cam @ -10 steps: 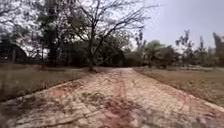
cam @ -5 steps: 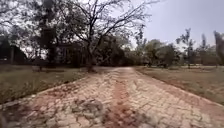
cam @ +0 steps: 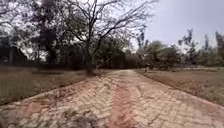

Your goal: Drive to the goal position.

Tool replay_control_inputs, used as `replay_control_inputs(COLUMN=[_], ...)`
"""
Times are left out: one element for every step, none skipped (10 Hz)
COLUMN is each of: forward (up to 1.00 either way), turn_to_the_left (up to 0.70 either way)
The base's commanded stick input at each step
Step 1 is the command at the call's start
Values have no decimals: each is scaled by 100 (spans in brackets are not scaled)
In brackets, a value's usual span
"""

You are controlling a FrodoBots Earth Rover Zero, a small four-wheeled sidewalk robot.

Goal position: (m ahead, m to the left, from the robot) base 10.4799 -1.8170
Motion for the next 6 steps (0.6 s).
replay_control_inputs(forward=[70,70,70,70,70,70], turn_to_the_left=[0,0,0,0,0,0])
